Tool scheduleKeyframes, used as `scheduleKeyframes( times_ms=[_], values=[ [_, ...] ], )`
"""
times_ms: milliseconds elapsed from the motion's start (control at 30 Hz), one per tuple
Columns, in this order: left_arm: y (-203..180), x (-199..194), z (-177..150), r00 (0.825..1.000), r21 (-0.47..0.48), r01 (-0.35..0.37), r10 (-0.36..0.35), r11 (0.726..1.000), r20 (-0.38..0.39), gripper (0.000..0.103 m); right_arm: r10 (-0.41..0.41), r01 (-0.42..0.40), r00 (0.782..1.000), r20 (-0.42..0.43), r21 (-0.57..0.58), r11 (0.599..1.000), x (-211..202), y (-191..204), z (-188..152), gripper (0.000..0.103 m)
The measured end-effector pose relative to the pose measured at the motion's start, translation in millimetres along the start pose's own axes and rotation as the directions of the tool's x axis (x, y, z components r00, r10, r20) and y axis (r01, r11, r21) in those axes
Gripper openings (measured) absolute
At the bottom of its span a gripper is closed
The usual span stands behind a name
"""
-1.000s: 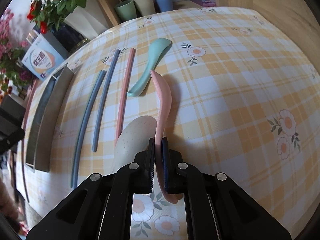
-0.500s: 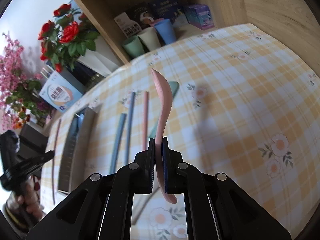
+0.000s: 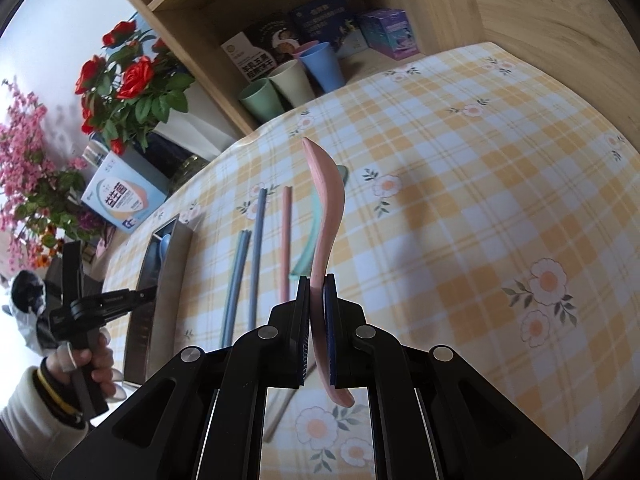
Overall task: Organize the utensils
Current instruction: 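Carry the pink chopstick into the caddy with the left tool while the right tool grasps the pink spoon, then lower the pink spoon into the steel caddy and open the right tool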
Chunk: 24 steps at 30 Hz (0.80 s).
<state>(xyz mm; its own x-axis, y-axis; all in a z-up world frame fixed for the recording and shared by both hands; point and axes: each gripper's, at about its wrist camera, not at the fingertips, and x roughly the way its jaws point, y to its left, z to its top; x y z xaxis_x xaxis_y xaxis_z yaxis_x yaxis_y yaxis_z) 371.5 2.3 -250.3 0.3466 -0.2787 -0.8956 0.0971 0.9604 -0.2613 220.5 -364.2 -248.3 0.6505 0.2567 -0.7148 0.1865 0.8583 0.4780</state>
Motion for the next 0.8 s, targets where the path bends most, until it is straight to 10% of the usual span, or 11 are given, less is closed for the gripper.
scheduleKeyframes(
  times_ms=[267, 533, 800],
  values=[
    [-4.5, -41.1, 0.8, 0.997, 0.054, 0.018, -0.022, 0.998, 0.070, 0.031, 0.023, -0.023, 1.000, -0.015, -0.003, 1.000, 3.6, 15.8, 3.6, 0.007],
    [3.5, -109.6, -16.7, 0.974, 0.154, -0.074, 0.038, 0.985, 0.223, 0.080, 0.097, -0.102, 0.990, -0.100, -0.045, 0.994, 26.3, 67.6, 1.3, 0.007],
    [41.5, -135.9, -41.5, 0.960, 0.110, -0.113, 0.080, 0.987, 0.270, 0.097, 0.154, -0.184, 0.963, -0.222, -0.118, 0.976, 62.0, 151.1, -17.5, 0.007]
  ],
)
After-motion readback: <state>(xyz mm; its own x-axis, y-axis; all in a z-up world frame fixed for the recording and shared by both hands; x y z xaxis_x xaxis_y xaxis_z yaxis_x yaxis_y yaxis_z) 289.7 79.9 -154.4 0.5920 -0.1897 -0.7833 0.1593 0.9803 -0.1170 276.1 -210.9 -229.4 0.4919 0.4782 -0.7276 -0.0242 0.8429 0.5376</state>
